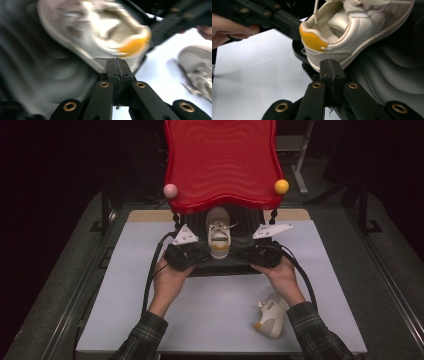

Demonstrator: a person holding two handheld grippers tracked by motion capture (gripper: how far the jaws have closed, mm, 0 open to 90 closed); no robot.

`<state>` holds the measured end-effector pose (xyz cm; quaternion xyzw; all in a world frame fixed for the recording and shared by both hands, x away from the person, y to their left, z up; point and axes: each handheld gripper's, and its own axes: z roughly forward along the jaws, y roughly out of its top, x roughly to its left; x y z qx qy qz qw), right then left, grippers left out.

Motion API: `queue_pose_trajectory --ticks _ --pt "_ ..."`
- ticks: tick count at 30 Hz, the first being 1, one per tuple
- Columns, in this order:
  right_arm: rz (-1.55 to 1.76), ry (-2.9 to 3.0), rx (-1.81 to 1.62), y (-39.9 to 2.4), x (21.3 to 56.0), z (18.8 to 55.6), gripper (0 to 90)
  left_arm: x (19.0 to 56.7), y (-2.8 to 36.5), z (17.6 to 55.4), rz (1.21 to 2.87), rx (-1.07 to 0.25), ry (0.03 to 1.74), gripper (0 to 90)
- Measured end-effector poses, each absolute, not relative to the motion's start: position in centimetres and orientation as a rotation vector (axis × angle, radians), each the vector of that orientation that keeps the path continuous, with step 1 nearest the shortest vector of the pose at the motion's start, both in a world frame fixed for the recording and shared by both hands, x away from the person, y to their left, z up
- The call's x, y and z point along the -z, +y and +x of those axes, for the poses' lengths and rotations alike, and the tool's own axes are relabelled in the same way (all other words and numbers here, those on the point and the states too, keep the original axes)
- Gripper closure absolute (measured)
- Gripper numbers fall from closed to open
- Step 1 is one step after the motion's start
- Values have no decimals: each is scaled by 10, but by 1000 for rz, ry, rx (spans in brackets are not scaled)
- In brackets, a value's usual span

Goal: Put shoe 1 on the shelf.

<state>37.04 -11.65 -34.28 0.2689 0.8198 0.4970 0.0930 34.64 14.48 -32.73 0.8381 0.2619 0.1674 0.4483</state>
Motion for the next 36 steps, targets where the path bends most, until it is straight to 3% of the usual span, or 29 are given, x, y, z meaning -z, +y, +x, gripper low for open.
queue_pose_trajectory --ticks 9,30,36 --pt "787 2443 -1430 -133 349 350 897 339 121 342 2085 -372 582 900" --pt "1008 2329 -1390 -235 371 305 896 332 120 373 2091 -494 644 900" --pt "1082 2308 -1349 -259 379 290 895 335 123 376 2092 -474 639 900"
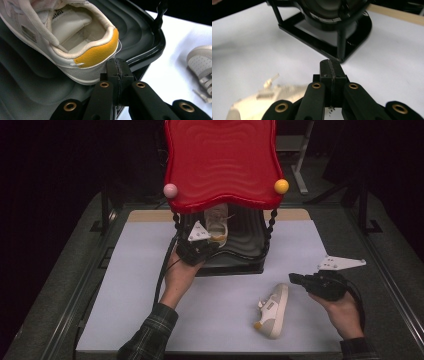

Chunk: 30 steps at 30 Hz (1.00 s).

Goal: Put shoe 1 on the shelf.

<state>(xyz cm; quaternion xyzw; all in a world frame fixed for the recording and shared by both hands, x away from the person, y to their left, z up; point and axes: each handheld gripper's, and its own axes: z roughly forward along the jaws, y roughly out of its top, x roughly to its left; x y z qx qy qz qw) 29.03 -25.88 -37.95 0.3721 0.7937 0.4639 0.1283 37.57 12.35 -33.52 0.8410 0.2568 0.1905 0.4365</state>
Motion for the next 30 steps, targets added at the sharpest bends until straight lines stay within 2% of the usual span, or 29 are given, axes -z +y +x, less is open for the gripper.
queue_pose_trajectory --ticks 6,11,19,30 --pt "1165 2290 -1297 -277 394 274 865 334 127 370 2079 -448 640 898" --pt "1198 2287 -1272 -284 398 267 860 331 135 358 2083 -396 620 840" --pt "1215 2302 -1290 -292 399 256 881 334 160 323 2132 -267 573 629" --pt "1150 2355 -1298 -288 397 250 896 360 196 282 2196 -333 598 443"
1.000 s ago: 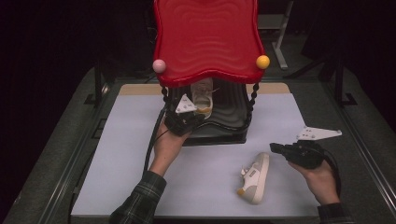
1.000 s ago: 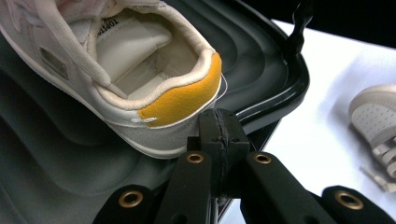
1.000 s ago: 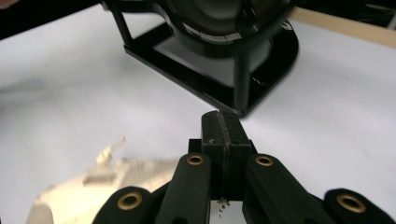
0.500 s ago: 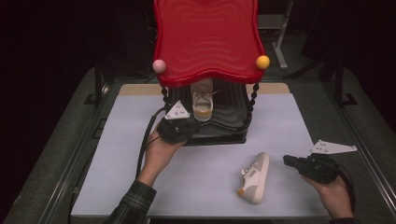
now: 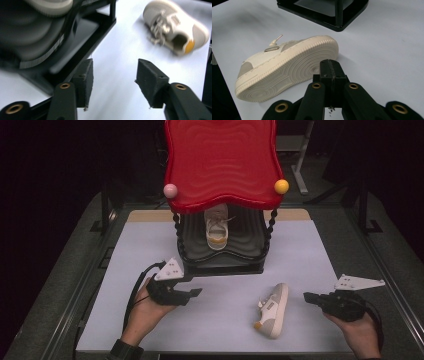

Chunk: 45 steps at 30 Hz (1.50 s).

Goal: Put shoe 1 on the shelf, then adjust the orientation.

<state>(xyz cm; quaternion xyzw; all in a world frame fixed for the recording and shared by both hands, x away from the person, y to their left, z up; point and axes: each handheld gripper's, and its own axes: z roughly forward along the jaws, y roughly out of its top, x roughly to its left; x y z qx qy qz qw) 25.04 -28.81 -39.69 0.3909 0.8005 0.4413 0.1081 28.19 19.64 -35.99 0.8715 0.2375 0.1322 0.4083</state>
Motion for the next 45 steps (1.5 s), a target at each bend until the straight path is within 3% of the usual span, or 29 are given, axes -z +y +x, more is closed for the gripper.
queue_pose_trajectory --ticks 11,14,18,24,45 --pt "1095 2344 -1341 -281 389 248 896 422 254 265 2286 -402 749 269" --pt "1067 2363 -1351 -276 389 249 895 434 269 269 2288 -363 816 174" --pt "1051 2378 -1353 -272 388 249 896 443 273 270 2309 -363 844 136" --pt "1020 2407 -1364 -264 389 250 895 452 282 271 2229 -350 817 132" --pt "989 2498 -1313 -246 400 256 896 452 282 271 2228 -351 816 133"
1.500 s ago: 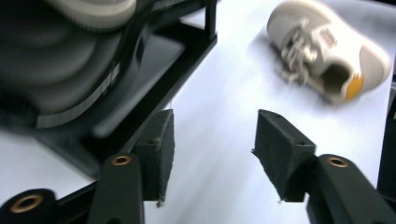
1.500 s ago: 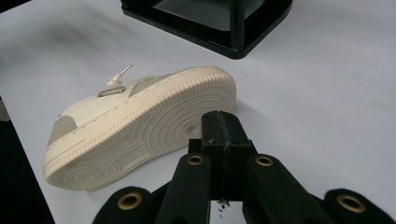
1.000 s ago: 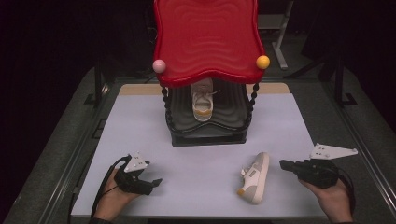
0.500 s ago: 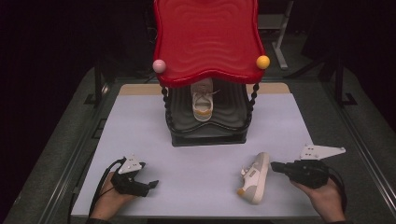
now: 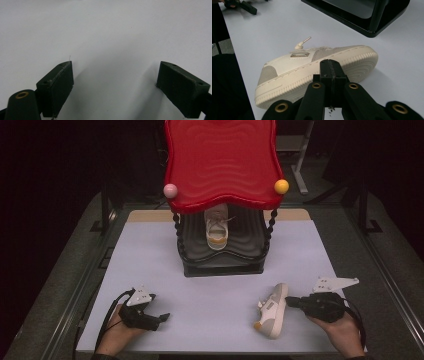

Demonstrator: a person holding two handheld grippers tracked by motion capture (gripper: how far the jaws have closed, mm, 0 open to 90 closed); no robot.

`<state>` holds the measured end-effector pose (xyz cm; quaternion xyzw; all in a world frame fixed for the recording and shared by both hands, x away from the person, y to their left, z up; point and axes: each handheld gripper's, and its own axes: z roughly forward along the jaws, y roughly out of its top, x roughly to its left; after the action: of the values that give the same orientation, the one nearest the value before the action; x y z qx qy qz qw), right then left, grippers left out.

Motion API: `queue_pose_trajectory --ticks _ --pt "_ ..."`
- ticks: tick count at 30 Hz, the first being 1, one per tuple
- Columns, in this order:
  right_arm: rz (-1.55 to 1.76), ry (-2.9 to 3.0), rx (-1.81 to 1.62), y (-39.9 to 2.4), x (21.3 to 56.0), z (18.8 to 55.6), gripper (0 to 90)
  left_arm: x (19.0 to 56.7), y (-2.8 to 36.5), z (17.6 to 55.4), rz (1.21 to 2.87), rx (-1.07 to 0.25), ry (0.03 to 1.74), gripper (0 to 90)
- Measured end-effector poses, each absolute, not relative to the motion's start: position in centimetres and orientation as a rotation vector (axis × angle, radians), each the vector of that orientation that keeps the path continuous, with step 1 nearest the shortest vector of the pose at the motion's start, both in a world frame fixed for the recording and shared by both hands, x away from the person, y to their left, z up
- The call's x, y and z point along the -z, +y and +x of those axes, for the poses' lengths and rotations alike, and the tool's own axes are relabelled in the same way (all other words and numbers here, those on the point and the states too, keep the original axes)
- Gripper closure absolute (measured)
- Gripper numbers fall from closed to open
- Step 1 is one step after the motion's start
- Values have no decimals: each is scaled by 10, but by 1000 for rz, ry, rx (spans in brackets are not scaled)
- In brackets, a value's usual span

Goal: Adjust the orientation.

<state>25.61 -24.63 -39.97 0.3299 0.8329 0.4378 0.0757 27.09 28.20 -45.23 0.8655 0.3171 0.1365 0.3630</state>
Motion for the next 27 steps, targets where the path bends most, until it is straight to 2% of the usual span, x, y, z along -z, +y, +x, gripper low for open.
queue_pose_trajectory --ticks 14,21,27 --pt "993 2470 -1330 -248 397 254 896 452 282 271 2227 -351 816 133" --pt "942 2498 -1321 -232 395 255 896 453 282 271 2225 -353 816 133" --pt "972 2492 -1345 -243 396 252 897 453 282 271 2225 -354 816 133"
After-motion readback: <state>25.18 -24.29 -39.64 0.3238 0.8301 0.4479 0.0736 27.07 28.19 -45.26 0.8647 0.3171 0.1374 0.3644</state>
